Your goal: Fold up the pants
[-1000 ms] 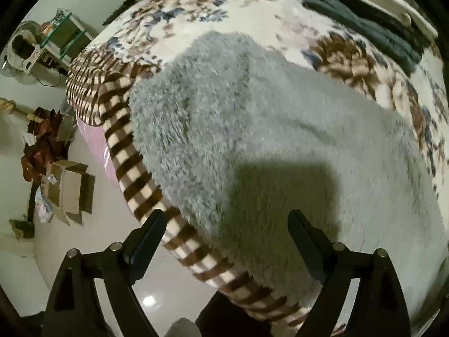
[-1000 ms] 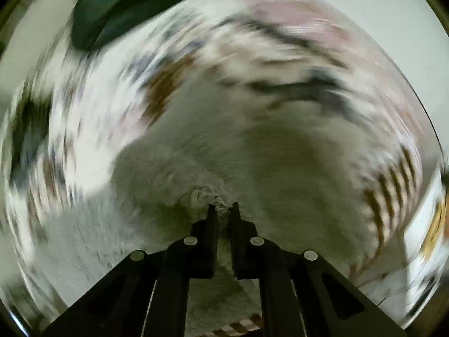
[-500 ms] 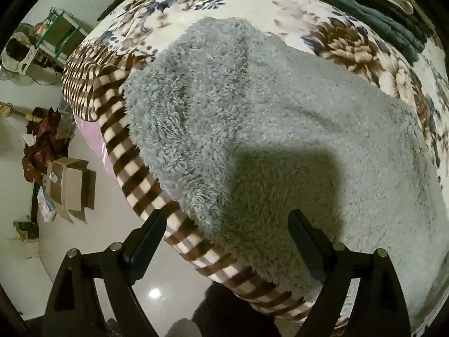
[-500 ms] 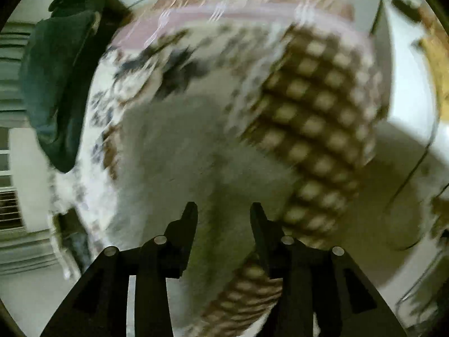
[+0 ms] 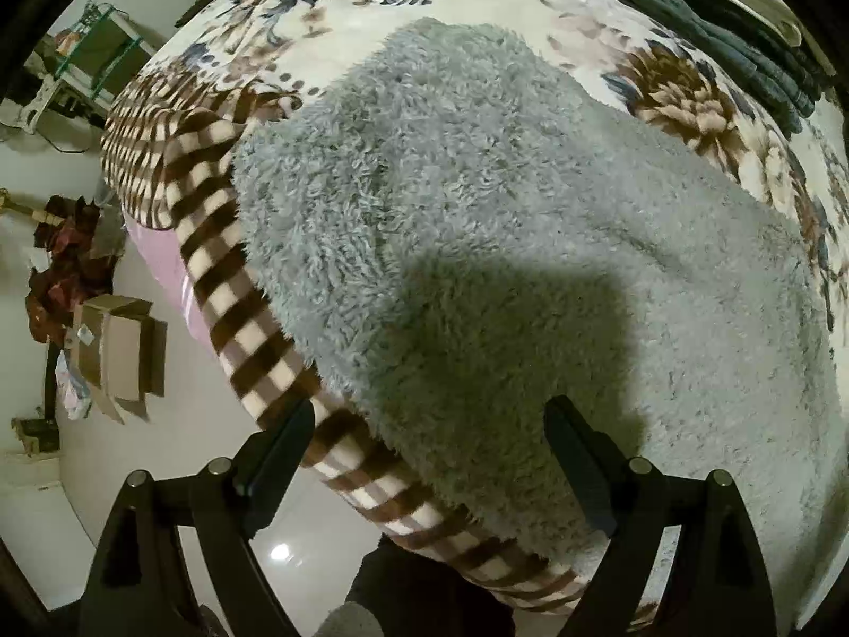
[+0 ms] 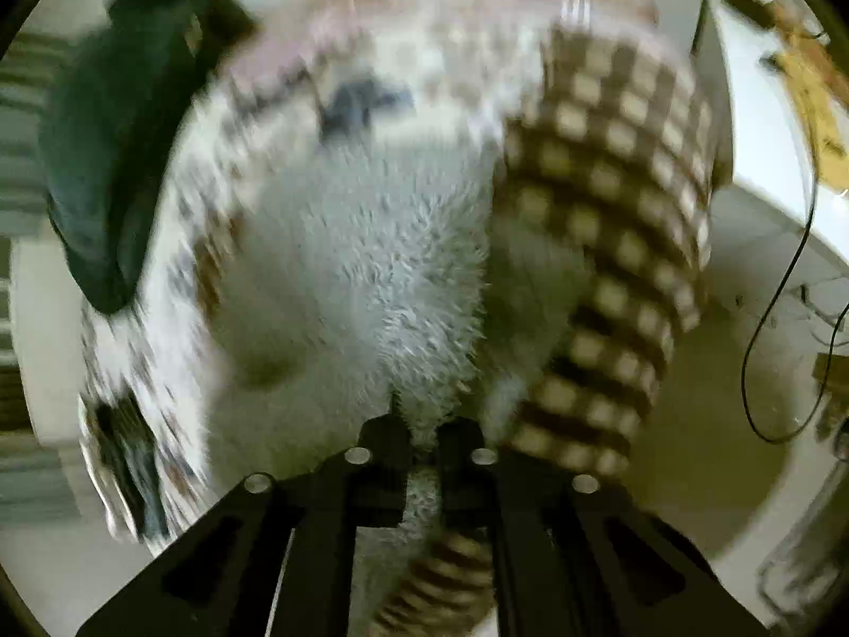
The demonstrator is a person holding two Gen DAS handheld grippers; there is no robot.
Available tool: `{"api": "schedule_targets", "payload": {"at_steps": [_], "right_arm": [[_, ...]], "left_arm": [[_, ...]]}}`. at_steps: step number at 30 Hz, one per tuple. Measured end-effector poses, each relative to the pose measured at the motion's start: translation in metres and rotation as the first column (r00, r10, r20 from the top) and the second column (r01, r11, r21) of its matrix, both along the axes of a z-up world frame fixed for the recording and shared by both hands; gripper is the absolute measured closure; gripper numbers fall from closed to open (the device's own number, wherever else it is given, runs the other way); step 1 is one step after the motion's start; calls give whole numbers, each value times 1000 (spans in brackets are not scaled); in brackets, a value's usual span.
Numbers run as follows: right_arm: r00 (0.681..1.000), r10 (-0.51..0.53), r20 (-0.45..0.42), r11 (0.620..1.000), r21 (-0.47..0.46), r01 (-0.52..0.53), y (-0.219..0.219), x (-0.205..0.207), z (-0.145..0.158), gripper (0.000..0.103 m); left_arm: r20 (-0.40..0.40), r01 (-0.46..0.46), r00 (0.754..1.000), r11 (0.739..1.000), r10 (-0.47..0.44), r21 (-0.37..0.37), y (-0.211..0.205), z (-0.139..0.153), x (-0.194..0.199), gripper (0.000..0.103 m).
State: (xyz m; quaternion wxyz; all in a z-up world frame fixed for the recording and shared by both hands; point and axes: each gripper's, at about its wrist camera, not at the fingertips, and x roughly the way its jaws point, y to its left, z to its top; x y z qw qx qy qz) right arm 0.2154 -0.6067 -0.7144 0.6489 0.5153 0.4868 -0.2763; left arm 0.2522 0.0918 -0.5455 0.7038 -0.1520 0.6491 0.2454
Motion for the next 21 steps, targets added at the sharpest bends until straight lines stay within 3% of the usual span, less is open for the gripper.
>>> {"api": "schedule_targets", "payload": {"at_steps": [2, 4, 6, 8, 10, 12, 15, 18, 19, 21], "right_arm": [[999, -3, -48, 997, 72, 7, 4, -5, -13, 67], [999, -30, -43, 999, 38, 32, 13, -7, -1, 64], [998, 13, -59, 1000, -26, -14, 37, 1, 23, 58], [991, 120, -60, 988, -86, -125, 75, 22, 49, 56], [936, 343, -78, 930, -112, -350, 138, 73, 69, 53], [835, 544, -85, 830, -86, -550, 201, 124, 75, 52], [619, 785, -34, 615, -76, -785, 307, 206, 82, 52], [399, 916, -30, 393, -118, -912, 401, 277, 75, 48], [346, 937, -40, 339, -119, -933, 424, 296, 67, 47], [217, 969, -122, 209, -75, -975, 466, 324, 39, 44]], "left_arm": [[10, -1, 1000, 1000, 1, -16, 5, 0, 1, 15], [18, -12, 1000, 999, 13, -31, 11, 1, 1, 15], [48, -26, 998, 998, 28, -53, 20, 8, -2, 15], [74, -28, 997, 998, 32, -49, 26, 17, -5, 15], [105, -31, 994, 999, 34, -33, 33, 26, -8, 15], [129, -39, 991, 999, 42, -24, 40, 31, -10, 15], [146, -78, 986, 997, 80, -20, 57, 30, -14, 15], [158, -170, 972, 984, 175, -49, 88, 23, -18, 15], [159, -194, 967, 979, 201, -59, 97, 20, -20, 15], [172, -234, 954, 969, 244, -79, 112, 19, -25, 15]]}}
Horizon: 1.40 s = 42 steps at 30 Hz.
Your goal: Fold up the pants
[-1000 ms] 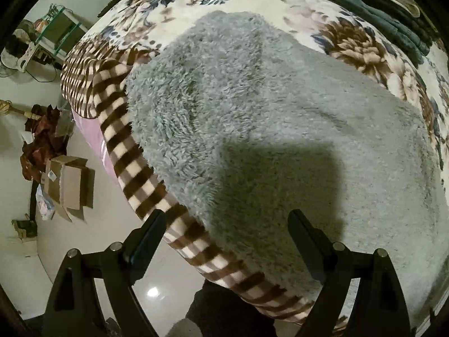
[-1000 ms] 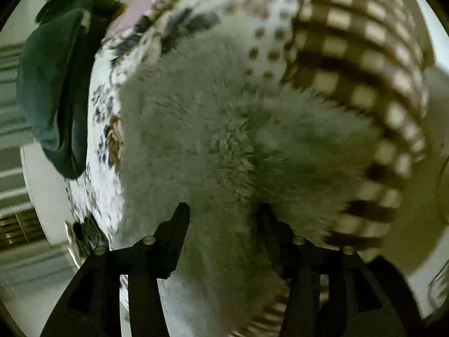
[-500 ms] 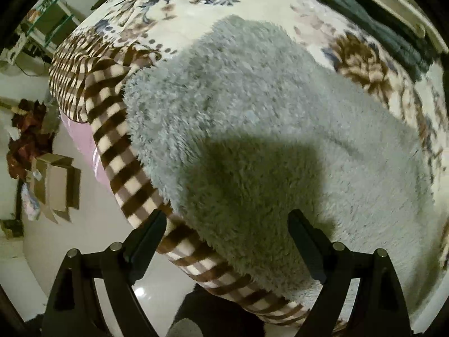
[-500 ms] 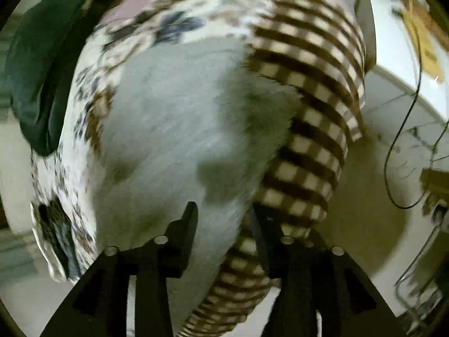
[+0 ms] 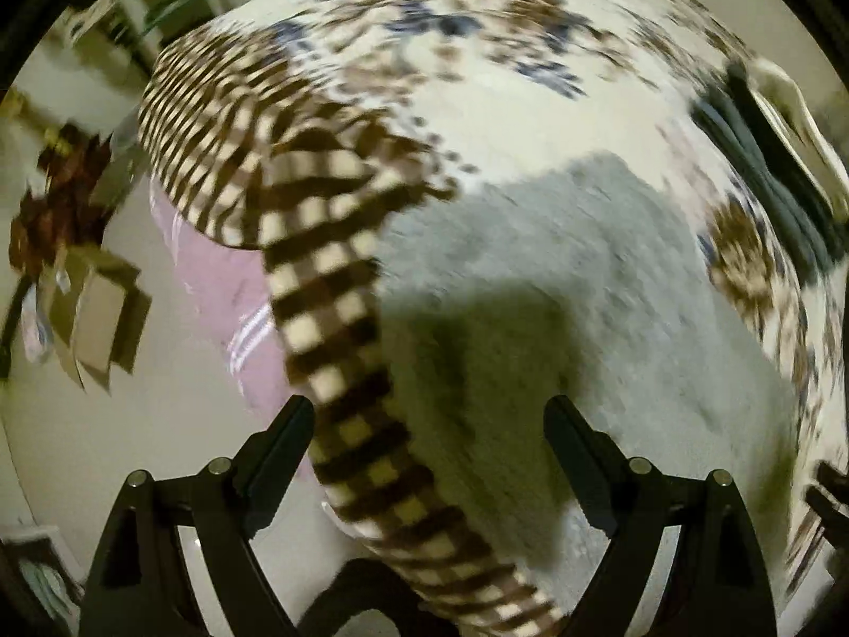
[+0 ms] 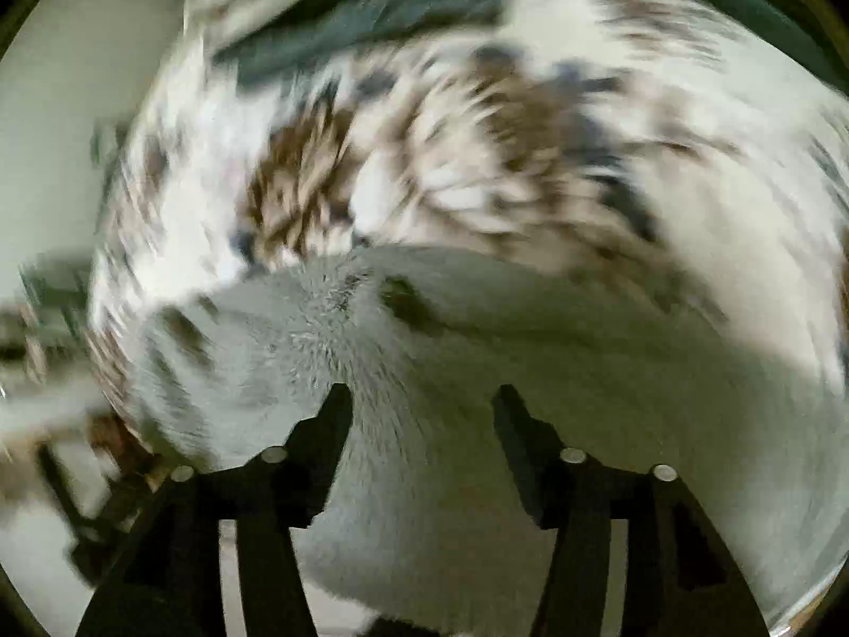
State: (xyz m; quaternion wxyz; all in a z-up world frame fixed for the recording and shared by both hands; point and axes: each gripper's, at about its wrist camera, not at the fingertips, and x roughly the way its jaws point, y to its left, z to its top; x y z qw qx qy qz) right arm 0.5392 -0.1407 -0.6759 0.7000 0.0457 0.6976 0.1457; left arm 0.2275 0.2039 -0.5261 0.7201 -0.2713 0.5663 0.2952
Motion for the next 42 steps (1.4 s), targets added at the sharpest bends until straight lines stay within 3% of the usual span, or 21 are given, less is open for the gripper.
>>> {"api": "schedule_targets", "payload": {"at_steps": [1, 2, 3, 4, 7, 10, 12, 15, 17, 19, 22, 23, 24, 25, 27, 31, 36, 37, 39, 40, 42], "right_arm": [[998, 49, -26, 998, -46, -50, 13, 7, -13, 44], [994, 96, -55, 991, -90, -101, 23, 10, -25, 51], [988, 131, -76, 982, -126, -140, 31, 17, -35, 68], [987, 142, -76, 978, -141, -152, 33, 20, -36, 93], [982, 182, 40, 962, -216, -170, 40, 23, -14, 95], [986, 72, 150, 971, -237, -35, 26, 36, 9, 95], [992, 16, 128, 970, -243, 16, 17, 42, 4, 95], [1000, 5, 25, 975, -224, 1, 24, 40, -13, 87], [999, -25, 22, 983, -184, 28, 19, 29, -3, 60], [996, -74, 43, 990, -116, 79, 12, 6, 16, 46], [987, -149, 55, 988, -44, 151, -6, -27, 39, 42], [982, -181, 51, 983, -27, 182, -1, -41, 41, 42], [973, -227, 37, 974, -3, 227, -12, -54, 43, 42], [960, -278, 19, 961, 17, 278, -21, -66, 41, 42], [920, -392, -31, 919, 33, 393, -40, -94, 40, 42], [803, -578, -145, 812, -9, 583, -67, -146, 3, 42], [573, -777, -262, 606, -62, 793, -115, -197, -49, 42], [544, -794, -271, 581, -74, 811, -119, -202, -59, 42], [503, -822, -267, 538, -76, 840, -123, -209, -70, 68], [500, -827, -257, 533, -75, 843, -122, -210, -73, 97], [516, -827, -223, 541, -68, 838, -116, -212, -70, 97]], "left_arm": [[7, -11, 1000, 1000, 11, -2, 7, 1, -2, 15], [10, -17, 1000, 1000, 17, -1, 12, 2, -5, 15], [16, -24, 1000, 1000, 24, 0, 19, 3, -9, 15], [19, -32, 999, 999, 32, 1, 25, 5, -13, 15], [22, -72, 997, 997, 72, -14, 43, 3, -28, 15], [12, -110, 994, 992, 110, -56, 53, -5, -37, 15], [18, -117, 993, 990, 119, -82, 55, -8, -37, 15], [65, -91, 993, 987, 100, -131, 49, -1, -20, 15], [93, -36, 995, 990, 49, -136, 41, 4, -2, 15], [88, 49, 995, 989, -36, -141, 31, 1, 25, 15], [16, 148, 989, 977, -148, -152, 20, -24, 60, 15], [10, 171, 985, 971, -172, -166, 18, -30, 67, 32], [12, 187, 982, 967, -188, -172, 16, -35, 72, 73], [19, 204, 979, 964, -204, -170, 16, -35, 76, 81], [63, 201, 979, 968, -194, -150, 19, -25, 73, 85], [105, 183, 980, 973, -169, -141, 33, -6, 62, 86], [84, 194, 979, 973, -185, -121, 34, -5, 53, 86], [81, 197, 979, 974, -188, -115, 33, -5, 54, 86], [80, 198, 979, 974, -190, -112, 34, -5, 54, 86], [76, 198, 979, 975, -190, -104, 33, -4, 54, 86], [77, 189, 980, 977, -181, -102, 32, -3, 57, 86]]}}
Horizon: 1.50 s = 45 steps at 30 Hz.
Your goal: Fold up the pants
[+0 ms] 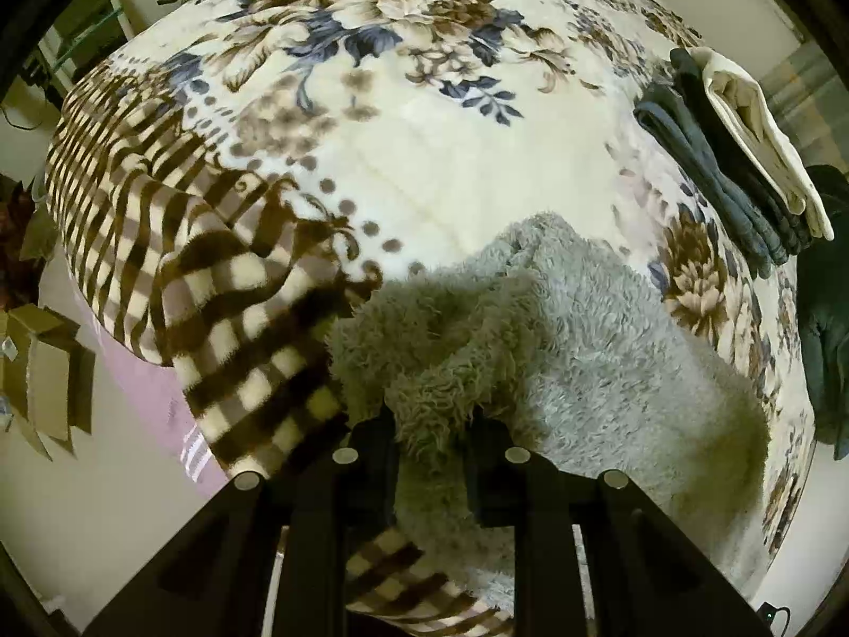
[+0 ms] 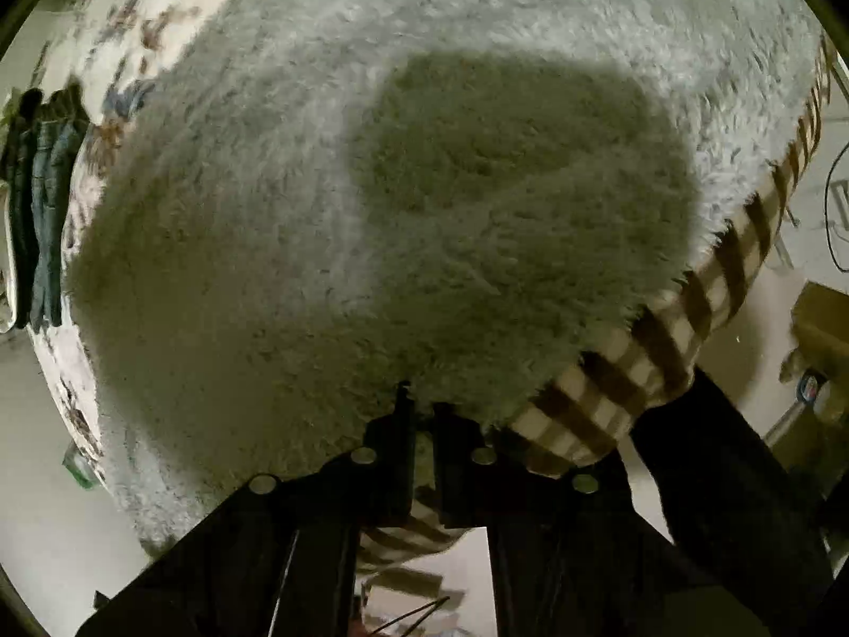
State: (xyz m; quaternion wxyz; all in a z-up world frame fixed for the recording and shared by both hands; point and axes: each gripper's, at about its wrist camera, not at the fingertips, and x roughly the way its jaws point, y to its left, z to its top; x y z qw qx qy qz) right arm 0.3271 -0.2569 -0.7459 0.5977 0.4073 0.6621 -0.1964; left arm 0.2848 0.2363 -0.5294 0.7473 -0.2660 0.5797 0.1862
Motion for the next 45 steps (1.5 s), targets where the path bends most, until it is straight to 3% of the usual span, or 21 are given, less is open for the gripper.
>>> {"api": "schedule_targets", "payload": {"at_steps": [7, 9, 12, 14, 15, 16, 18, 20, 24, 27, 30, 33, 36, 37, 38, 42, 43, 45], "right_arm": [[985, 145, 96, 989, -10, -145, 33, -15, 49, 98], [982, 176, 65, 984, -16, -175, 32, -21, 37, 98], [984, 176, 4, 983, 49, -176, 21, -27, 6, 96], [983, 181, 21, 980, 84, -182, 14, -28, 5, 80], [982, 184, 41, 978, 97, -187, 8, -29, 11, 73], [980, 191, 62, 976, 99, -196, 2, -32, 18, 55], [974, 193, 116, 974, 93, -204, -20, -43, 38, 49], [972, 187, 144, 979, 59, -197, -48, -49, 59, 42], [976, 42, 215, 999, -39, -34, -154, -69, 104, 42], [964, -104, 245, 977, -157, 146, -260, -82, 122, 42], [946, -208, 248, 932, -244, 268, -354, -84, 115, 42], [938, -257, 231, 925, -222, 308, -420, -73, 89, 42], [939, -273, 209, 952, -81, 295, -438, -61, 53, 45], [937, -270, 220, 956, -58, 289, -439, -63, 49, 76], [939, -258, 228, 958, -63, 278, -436, -64, 49, 96], [904, -268, 332, 941, -112, 320, -434, -97, 86, 96], [903, -282, 325, 938, -105, 330, -437, -109, 88, 96], [937, -259, 236, 957, -67, 282, -444, -117, 70, 96]], "left_arm": [[-16, -40, 999, 999, 40, 17, 20, -1, -7, 86], [-36, -35, 999, 999, 36, 15, 21, -10, -7, 86], [-53, -37, 998, 999, 38, 20, 18, -15, -7, 82], [-53, -26, 998, 999, 28, 32, 13, -9, -7, 78], [-35, -17, 999, 999, 18, 35, 8, -2, -9, 69], [-28, -5, 1000, 999, 7, 52, 3, 3, -9, 61], [-26, 19, 1000, 995, -16, 98, -8, 14, -11, 19], [-7, 46, 999, 986, -46, 159, -26, 30, -13, 14], [9, 94, 995, 975, -98, 199, -69, 47, -11, 14], [12, 141, 989, 969, -147, 201, -113, 50, -5, 14], [-7, 192, 981, 963, -194, 188, -162, 46, 0, 14], [-35, 256, 967, 949, -254, 186, -222, 37, 2, 14], [-72, 324, 946, 930, -316, 176, -276, 27, 1, 14], [-82, 344, 939, 923, -335, 170, -293, 25, 1, 14], [-86, 360, 933, 918, -350, 169, -306, 24, 1, 14], [-108, 430, 903, 881, -416, 200, -358, 24, 2, 14], [-115, 443, 897, 872, -428, 207, -368, 24, 2, 14], [-125, 468, 884, 859, -451, 208, -388, 23, 5, 14]]}}
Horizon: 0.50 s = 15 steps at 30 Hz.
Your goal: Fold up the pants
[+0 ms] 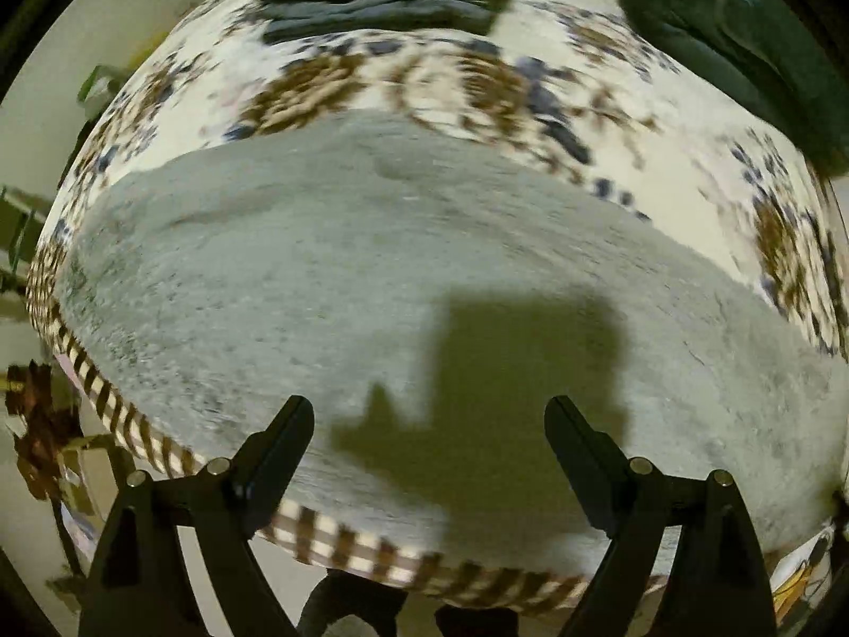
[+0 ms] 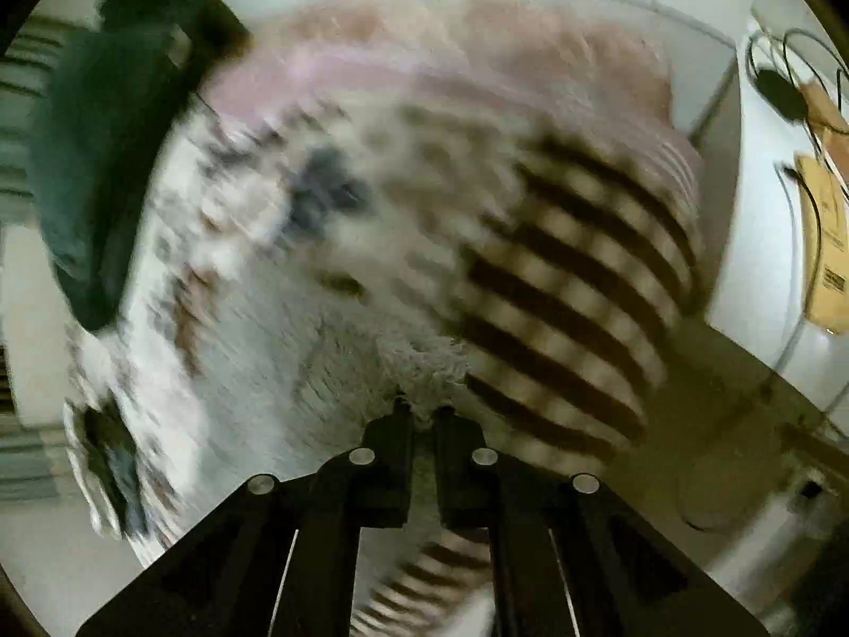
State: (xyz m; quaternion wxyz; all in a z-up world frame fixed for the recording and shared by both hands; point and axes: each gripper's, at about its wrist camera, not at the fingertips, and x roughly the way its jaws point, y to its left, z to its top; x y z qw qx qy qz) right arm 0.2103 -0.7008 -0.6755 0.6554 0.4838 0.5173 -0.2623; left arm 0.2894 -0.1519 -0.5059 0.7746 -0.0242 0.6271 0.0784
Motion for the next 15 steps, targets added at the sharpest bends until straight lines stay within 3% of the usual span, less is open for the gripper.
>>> {"api": "schedule_targets", "payload": {"at_steps": [1, 3, 4, 5, 7, 10, 13, 15], "right_arm": [[999, 22, -35, 999, 49, -20, -3, -2, -13, 95], [998, 38, -60, 995, 98, -32, -10, -7, -23, 77], [998, 46, -48, 994, 103, -40, -13, -7, -21, 60], [999, 42, -18, 995, 92, -40, -17, -6, -15, 51], [997, 54, 49, 998, 35, -56, -25, 3, 5, 46], [986, 141, 89, 990, 5, -142, -29, 35, 11, 43], [971, 229, 65, 974, -16, -228, -26, 71, 5, 43], [954, 294, 49, 956, -18, -294, -18, 99, -1, 43]], "left_arm": [[-1, 6, 1000, 1000, -6, 4, -8, 0, 2, 14], [-4, 22, 1000, 1000, -22, 6, -24, 3, 7, 14], [-2, 37, 999, 999, -37, 5, -35, 6, 11, 14], [0, 50, 999, 999, -50, 6, -42, 8, 14, 14], [3, 89, 996, 996, -89, -5, -62, 11, 24, 14], [-40, 135, 990, 990, -137, -39, -92, 4, 41, 14], [-125, 93, 986, 983, -113, -156, -122, -19, 70, 14], [-165, 43, 983, 980, -76, -196, -132, -33, 86, 14]]}}
